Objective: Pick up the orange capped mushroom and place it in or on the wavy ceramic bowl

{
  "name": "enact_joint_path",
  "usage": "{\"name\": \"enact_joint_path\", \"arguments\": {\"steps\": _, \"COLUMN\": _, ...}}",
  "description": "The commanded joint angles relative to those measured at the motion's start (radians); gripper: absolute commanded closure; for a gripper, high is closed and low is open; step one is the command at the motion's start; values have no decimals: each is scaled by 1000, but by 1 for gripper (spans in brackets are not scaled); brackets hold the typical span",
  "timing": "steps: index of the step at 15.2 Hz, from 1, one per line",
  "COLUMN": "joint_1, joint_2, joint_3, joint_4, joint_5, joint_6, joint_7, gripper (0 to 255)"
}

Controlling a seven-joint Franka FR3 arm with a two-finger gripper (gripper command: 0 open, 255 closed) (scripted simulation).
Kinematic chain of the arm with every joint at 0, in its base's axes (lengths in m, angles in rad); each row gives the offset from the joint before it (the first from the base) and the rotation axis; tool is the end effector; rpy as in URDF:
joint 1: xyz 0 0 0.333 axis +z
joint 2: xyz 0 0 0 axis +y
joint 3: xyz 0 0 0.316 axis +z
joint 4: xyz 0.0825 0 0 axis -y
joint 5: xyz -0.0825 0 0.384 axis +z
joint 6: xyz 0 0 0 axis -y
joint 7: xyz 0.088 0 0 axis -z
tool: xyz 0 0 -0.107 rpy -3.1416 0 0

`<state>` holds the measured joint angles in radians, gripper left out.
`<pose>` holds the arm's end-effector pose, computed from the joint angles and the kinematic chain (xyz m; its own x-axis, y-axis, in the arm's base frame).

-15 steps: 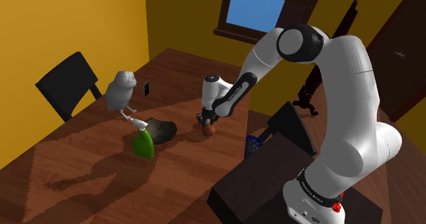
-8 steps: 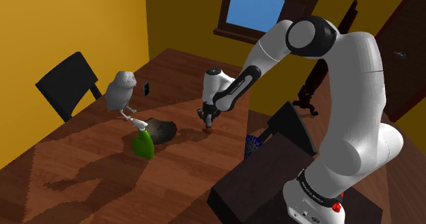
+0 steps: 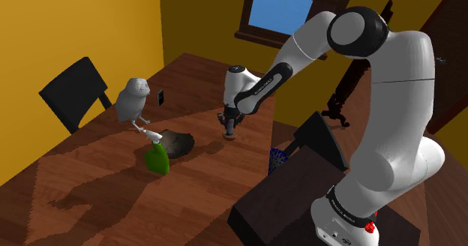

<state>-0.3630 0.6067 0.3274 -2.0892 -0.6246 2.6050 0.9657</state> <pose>0.5696 -0.0030 0.1383 0.8738 -0.4816 0.0668 -0.4861 -0.8681 0.1005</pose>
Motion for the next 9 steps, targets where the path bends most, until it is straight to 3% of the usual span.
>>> {"name": "enact_joint_path", "arguments": {"steps": 1, "joint_1": -10, "joint_2": -23, "joint_3": 14, "joint_4": -6, "joint_5": 16, "joint_6": -16, "joint_7": -13, "gripper": 255}}
{"name": "enact_joint_path", "arguments": {"steps": 9, "joint_1": -51, "joint_2": -118, "joint_3": 69, "joint_4": -32, "joint_5": 85, "joint_6": -80, "joint_7": -68, "gripper": 255}}
